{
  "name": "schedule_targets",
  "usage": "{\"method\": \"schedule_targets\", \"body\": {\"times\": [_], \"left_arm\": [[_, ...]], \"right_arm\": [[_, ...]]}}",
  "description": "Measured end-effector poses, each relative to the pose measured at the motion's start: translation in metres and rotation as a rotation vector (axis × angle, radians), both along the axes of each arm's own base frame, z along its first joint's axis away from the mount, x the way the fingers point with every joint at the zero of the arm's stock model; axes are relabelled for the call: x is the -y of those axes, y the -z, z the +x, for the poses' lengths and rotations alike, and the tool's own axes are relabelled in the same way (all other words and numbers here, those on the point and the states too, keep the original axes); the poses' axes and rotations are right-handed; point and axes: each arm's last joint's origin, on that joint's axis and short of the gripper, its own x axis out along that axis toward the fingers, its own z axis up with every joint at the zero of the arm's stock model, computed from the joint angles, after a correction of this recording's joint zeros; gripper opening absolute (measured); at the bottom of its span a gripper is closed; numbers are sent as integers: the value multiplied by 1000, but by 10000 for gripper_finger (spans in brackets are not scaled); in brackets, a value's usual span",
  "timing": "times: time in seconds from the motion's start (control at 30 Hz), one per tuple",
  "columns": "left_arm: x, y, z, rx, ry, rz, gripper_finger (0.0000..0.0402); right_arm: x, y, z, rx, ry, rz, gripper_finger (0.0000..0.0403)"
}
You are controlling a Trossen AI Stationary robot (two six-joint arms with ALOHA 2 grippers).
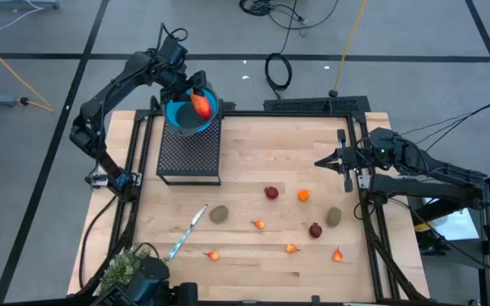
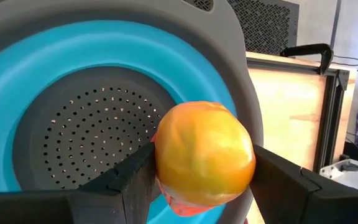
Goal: Pick & Place Fruit
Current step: Put the red mango into the blue strainer bowl on the shelf, then put the brown kiwi into the blue strainer bowl on the shelf
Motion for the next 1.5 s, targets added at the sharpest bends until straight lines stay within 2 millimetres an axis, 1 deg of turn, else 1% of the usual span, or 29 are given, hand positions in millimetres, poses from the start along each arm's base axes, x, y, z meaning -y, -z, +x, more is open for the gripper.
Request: {"method": "schedule_targets", "body": {"times": [0.6,0.7,0.8,1.07,1.17,1.23,1.33,1.4,1.5], "left_arm": [[-1,0,-1,-32,-8,28,230],[-1,0,-1,-33,-9,29,235],[0,0,0,-33,-7,30,257],[0,0,0,-32,-7,29,346],[0,-1,-2,-18,9,28,368],[1,-6,-6,-2,36,45,379],[10,-18,-13,19,48,88,390],[18,-26,-15,24,88,135,392],[38,-41,-14,45,173,206,392]], "right_arm": [[0,0,0,0,0,0,0],[0,0,0,0,0,0,0],[0,0,0,0,0,0,0],[0,0,0,0,0,0,0],[0,0,0,1,0,0,0],[0,0,0,0,0,1,0],[0,0,0,0,1,0,0],[0,0,0,0,1,0,0],[0,0,0,0,2,0,0]]}}
